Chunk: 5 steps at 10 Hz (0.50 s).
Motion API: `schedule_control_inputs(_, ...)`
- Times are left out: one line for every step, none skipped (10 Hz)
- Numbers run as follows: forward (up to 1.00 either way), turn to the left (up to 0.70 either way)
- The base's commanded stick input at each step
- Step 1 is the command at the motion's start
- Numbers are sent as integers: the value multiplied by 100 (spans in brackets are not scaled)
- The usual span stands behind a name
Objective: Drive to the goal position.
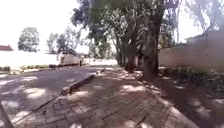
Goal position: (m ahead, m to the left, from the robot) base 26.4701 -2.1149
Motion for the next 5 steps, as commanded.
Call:
schedule_control_inputs(70, 0)
schedule_control_inputs(70, 0)
schedule_control_inputs(70, 0)
schedule_control_inputs(70, 0)
schedule_control_inputs(70, 0)
